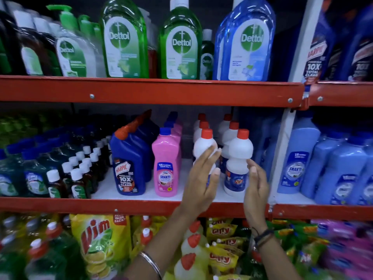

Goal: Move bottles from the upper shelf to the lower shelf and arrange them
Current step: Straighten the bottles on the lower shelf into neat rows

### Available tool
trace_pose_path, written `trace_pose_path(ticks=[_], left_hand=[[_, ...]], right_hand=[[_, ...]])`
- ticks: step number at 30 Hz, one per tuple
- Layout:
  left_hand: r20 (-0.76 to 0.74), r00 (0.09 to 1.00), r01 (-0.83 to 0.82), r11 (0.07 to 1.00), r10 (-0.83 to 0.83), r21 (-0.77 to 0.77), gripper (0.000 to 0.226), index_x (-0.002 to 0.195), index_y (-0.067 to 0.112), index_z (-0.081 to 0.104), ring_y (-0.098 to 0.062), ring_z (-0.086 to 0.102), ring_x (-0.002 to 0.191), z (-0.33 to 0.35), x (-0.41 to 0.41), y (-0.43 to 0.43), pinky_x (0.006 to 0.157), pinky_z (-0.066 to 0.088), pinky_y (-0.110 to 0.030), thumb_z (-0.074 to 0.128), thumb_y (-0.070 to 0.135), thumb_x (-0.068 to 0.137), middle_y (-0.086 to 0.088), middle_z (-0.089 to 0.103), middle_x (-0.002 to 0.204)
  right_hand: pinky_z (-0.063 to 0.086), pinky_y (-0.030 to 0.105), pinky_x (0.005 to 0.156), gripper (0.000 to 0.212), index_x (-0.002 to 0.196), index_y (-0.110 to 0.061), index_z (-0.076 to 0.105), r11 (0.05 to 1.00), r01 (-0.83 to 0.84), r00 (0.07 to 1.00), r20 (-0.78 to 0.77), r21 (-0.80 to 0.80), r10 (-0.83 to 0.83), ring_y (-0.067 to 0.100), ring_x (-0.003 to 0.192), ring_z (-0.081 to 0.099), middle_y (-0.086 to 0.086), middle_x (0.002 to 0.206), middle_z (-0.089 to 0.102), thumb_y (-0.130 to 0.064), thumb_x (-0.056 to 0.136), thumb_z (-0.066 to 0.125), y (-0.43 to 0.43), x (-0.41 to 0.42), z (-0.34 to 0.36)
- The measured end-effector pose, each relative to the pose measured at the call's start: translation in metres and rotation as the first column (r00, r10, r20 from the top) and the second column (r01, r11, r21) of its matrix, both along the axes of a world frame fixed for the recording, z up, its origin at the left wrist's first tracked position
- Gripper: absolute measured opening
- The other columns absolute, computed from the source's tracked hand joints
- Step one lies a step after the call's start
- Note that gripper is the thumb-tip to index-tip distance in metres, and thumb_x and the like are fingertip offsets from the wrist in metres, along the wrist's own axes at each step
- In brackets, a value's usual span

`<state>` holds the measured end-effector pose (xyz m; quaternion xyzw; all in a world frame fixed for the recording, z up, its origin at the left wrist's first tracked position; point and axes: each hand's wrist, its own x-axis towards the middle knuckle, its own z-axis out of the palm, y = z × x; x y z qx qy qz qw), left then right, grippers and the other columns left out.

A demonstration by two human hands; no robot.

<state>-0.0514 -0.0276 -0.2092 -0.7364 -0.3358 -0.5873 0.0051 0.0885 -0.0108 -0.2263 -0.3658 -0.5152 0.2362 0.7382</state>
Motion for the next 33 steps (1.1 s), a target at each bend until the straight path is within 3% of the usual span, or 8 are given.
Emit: trace_pose_path(ticks=[4, 8, 13, 19, 27, 29, 31, 33], left_hand=[[0.273, 0.951, 0.228, 0.929, -0.147, -0.292, 0.037, 0.141, 0.028, 0.041, 0.001, 0.031, 0.140, -0.021, 0.044, 0.004, 0.117, 0.027, -0.025, 0.032, 0.032, 0.105, 0.012, 0.038, 0.151], [0.522, 0.846, 0.390, 0.790, -0.104, -0.474, 0.033, 0.128, 0.043, 0.039, 0.020, 0.040, 0.121, -0.020, 0.069, 0.012, 0.107, 0.033, -0.014, 0.021, 0.030, 0.105, 0.033, 0.040, 0.132], [0.595, 0.803, 0.421, 0.704, 0.003, -0.572, 0.046, 0.146, 0.027, 0.032, -0.009, 0.036, 0.135, -0.019, 0.079, 0.029, 0.114, 0.031, -0.035, 0.013, 0.037, 0.106, 0.006, 0.038, 0.150], [0.548, 0.835, 0.370, 0.683, 0.054, -0.630, 0.052, 0.144, 0.037, 0.035, -0.019, 0.033, 0.142, -0.022, 0.076, 0.037, 0.117, 0.028, -0.044, 0.009, 0.049, 0.102, 0.001, 0.036, 0.154], [0.551, 0.831, 0.356, 0.689, 0.075, -0.632, 0.052, 0.145, 0.036, 0.036, -0.021, 0.033, 0.143, -0.024, 0.075, 0.038, 0.117, 0.029, -0.046, 0.010, 0.049, 0.102, 0.000, 0.033, 0.156], [0.535, 0.844, 0.347, 0.710, 0.050, -0.613, 0.051, 0.146, 0.032, 0.035, -0.015, 0.034, 0.140, -0.022, 0.076, 0.033, 0.115, 0.032, -0.032, 0.011, 0.046, 0.103, 0.005, 0.035, 0.153], [0.533, 0.846, 0.312, 0.785, 0.027, -0.535, 0.048, 0.141, 0.028, 0.042, 0.000, 0.039, 0.132, -0.024, 0.079, 0.020, 0.107, 0.034, -0.011, 0.016, 0.041, 0.104, 0.013, 0.040, 0.144], [0.574, 0.818, 0.244, 0.886, 0.031, -0.395, 0.042, 0.131, 0.028, 0.051, 0.008, 0.045, 0.126, -0.030, 0.079, 0.006, 0.103, 0.036, -0.007, 0.024, 0.046, 0.104, 0.014, 0.049, 0.139]], right_hand=[[0.038, 0.021, 0.103, 0.037, 0.130, -0.030, 0.040, 0.973, -0.157, 0.988, -0.022, -0.166, 0.156, 0.003, 0.124, 0.046, -0.004, 0.137, 0.045, -0.041, 0.097, 0.027, 0.023, 0.022, -0.009], [0.026, 0.043, 0.116, 0.096, 0.145, -0.026, 0.028, 0.900, -0.250, 0.964, -0.006, -0.357, 0.265, 0.014, 0.140, 0.029, -0.002, 0.154, 0.029, -0.085, 0.068, 0.030, 0.036, 0.034, -0.016], [0.030, 0.042, 0.113, 0.063, 0.143, -0.018, 0.034, 0.870, -0.305, 0.952, -0.108, -0.388, 0.286, 0.018, 0.133, 0.038, 0.005, 0.150, 0.037, -0.055, 0.093, 0.022, 0.040, 0.039, -0.015], [0.035, 0.041, 0.107, 0.058, 0.139, -0.015, 0.041, 0.866, -0.306, 0.952, -0.140, -0.396, 0.272, 0.016, 0.119, 0.045, 0.009, 0.145, 0.044, -0.049, 0.096, 0.022, 0.041, 0.046, -0.016], [0.038, 0.046, 0.108, 0.065, 0.136, -0.014, 0.044, 0.875, -0.286, 0.958, -0.144, -0.390, 0.249, 0.022, 0.126, 0.048, 0.010, 0.141, 0.049, -0.056, 0.092, 0.024, 0.039, 0.046, -0.015], [0.041, 0.037, 0.105, 0.071, 0.137, -0.019, 0.044, 0.889, -0.265, 0.964, -0.095, -0.375, 0.247, 0.016, 0.126, 0.047, 0.004, 0.142, 0.049, -0.064, 0.085, 0.023, 0.035, 0.043, -0.017], [0.040, 0.013, 0.093, 0.057, 0.131, -0.025, 0.046, 0.942, -0.187, 0.982, -0.034, -0.278, 0.185, -0.006, 0.118, 0.046, -0.009, 0.133, 0.050, -0.057, 0.090, 0.024, 0.022, 0.037, -0.018], [0.035, 0.000, 0.086, 0.048, 0.129, -0.023, 0.046, 0.986, -0.098, 0.994, 0.029, -0.132, 0.103, -0.021, 0.109, 0.043, -0.019, 0.123, 0.047, -0.050, 0.095, 0.025, 0.007, 0.027, -0.022]])
